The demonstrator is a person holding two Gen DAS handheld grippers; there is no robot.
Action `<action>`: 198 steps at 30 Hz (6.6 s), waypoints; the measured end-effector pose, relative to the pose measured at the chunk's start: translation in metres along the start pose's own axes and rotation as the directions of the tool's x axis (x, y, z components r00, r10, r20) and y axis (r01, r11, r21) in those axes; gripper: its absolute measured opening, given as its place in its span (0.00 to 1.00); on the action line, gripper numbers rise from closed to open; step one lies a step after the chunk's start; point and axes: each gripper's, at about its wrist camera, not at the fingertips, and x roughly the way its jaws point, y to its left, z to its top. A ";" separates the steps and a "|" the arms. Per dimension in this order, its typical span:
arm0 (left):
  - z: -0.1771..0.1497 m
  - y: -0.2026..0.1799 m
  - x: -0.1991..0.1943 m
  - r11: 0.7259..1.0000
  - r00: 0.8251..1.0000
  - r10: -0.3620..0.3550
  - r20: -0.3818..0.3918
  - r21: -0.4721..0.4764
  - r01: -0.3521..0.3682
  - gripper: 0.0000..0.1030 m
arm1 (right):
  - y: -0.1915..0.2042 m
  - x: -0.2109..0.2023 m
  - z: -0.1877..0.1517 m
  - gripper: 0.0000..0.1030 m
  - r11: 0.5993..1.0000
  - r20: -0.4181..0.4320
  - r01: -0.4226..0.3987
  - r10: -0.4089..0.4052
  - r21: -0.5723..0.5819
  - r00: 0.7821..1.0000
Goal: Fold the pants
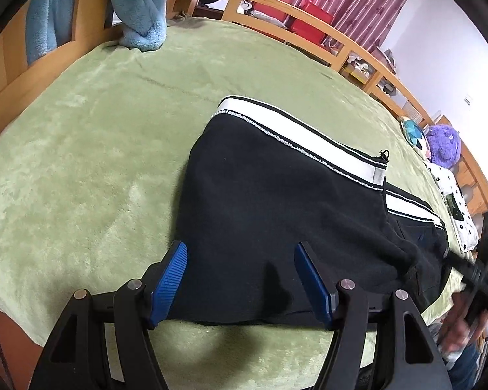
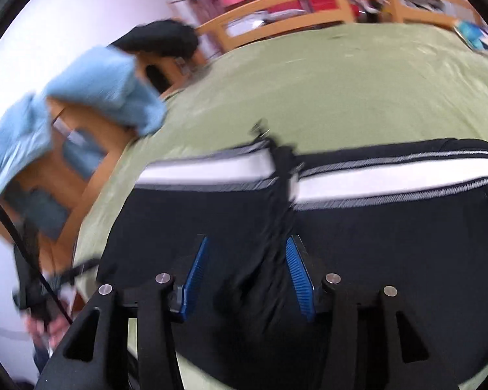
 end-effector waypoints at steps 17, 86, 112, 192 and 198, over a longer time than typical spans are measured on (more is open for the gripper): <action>-0.018 0.007 -0.005 0.999 1.000 -0.005 -0.025 -0.051 0.003 0.65 | 0.011 0.014 -0.043 0.30 0.999 -0.101 -0.035 0.032 -0.031 0.994; -0.009 0.020 0.051 0.966 0.992 -0.126 -0.002 -0.229 0.123 0.31 | -0.009 -0.005 -0.039 0.52 0.990 -0.010 0.080 -0.079 0.114 0.997; 0.028 -0.400 -0.078 0.846 0.977 -0.116 0.180 0.534 0.002 0.25 | -0.179 -0.204 -0.075 0.52 0.892 0.163 0.291 -0.363 0.347 0.918; -0.036 -0.257 0.167 0.951 0.898 -0.296 -0.325 -0.007 0.310 0.64 | -0.309 -0.097 -0.024 0.67 0.912 -0.046 0.019 0.000 0.410 0.999; -0.030 -0.260 0.155 0.945 0.905 -0.308 -0.293 0.018 0.327 0.29 | -0.300 -0.099 -0.028 0.53 0.916 -0.024 0.034 -0.026 0.399 0.999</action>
